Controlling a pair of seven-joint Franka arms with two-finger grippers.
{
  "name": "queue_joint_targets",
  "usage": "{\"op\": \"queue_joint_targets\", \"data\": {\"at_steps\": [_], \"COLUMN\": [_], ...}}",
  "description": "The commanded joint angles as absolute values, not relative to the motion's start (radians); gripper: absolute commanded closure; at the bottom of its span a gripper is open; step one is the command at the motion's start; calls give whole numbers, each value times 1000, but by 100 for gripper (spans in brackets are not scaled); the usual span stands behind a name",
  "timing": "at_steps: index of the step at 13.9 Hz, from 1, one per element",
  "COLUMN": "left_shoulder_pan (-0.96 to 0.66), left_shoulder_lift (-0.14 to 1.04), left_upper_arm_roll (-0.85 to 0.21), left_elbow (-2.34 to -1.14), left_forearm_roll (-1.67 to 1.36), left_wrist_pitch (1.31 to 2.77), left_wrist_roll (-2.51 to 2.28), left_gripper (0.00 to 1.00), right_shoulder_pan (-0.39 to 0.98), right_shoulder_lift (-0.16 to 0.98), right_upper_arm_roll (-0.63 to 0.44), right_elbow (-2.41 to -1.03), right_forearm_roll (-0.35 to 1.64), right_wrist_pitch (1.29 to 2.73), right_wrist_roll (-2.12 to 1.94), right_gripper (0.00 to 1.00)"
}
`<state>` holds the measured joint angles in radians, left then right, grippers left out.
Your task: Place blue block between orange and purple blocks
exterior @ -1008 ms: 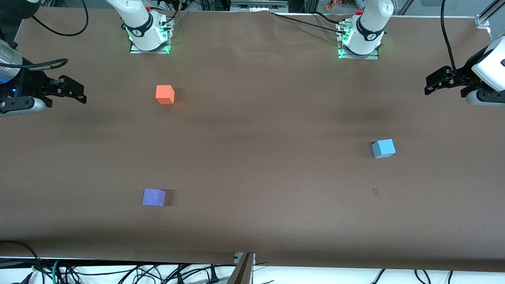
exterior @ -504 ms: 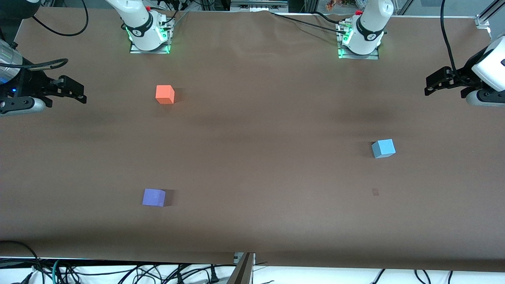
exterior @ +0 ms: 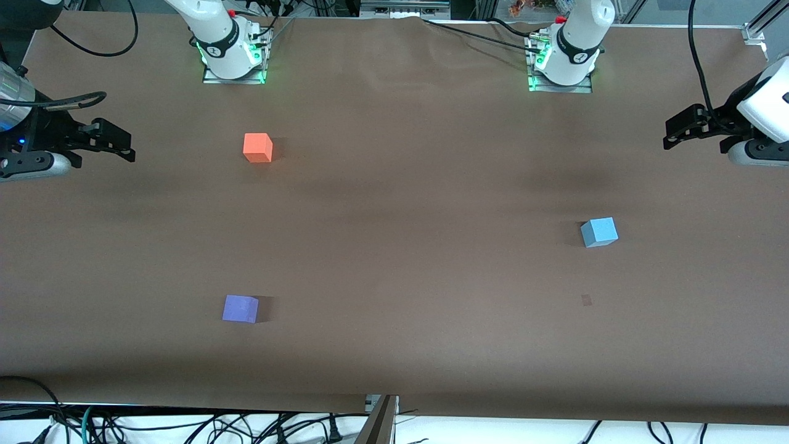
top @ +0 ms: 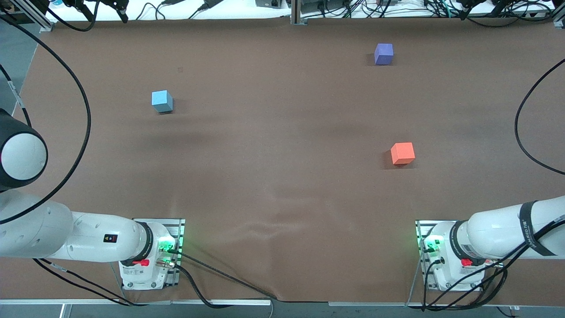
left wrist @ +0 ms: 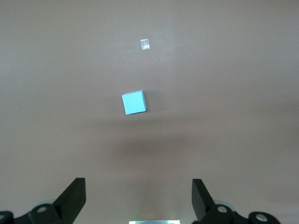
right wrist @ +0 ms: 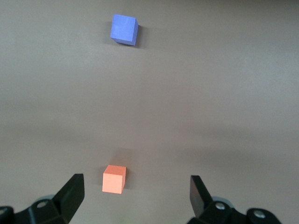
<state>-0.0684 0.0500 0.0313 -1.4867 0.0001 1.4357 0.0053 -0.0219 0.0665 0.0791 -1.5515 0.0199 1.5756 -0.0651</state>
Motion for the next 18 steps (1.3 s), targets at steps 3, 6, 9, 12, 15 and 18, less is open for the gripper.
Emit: {"op": "queue_joint_targets", "data": {"at_steps": [3,6,9,12,15,18], "left_shoulder_pan": [-69,-69,-69,-58,-64,-63], "left_shoulder_lift": [51,51,51,51,51,51], "left_upper_arm_roll": [32,32,32,34,32,32], "left_elbow": [-1483,-1482,-1483,-1482,-1482,-1483], "left_forearm_roll": [-21,-23,-21,-26,-25,-25], "left_wrist_pitch": [1437,1437,1430,1425,1424,1424], "left_wrist_roll": [-5,-5,-5,1,-3,-3], "left_gripper": [0,0,0,0,0,0], "right_shoulder_pan": [-23,-23,-23,-25,-23,-25], "right_shoulder_lift": [77,77,77,77,77,77], "right_upper_arm_roll": [80,80,80,78,80,78], "right_elbow": [-1529,-1529,-1529,-1529,-1529,-1529], "right_forearm_roll": [31,31,26,26,26,20], "right_wrist_pitch": [1571,1571,1572,1571,1572,1577], "right_wrist_roll": [-71,-71,-74,-72,-72,-72], "right_gripper": [0,0,0,0,0,0]}}
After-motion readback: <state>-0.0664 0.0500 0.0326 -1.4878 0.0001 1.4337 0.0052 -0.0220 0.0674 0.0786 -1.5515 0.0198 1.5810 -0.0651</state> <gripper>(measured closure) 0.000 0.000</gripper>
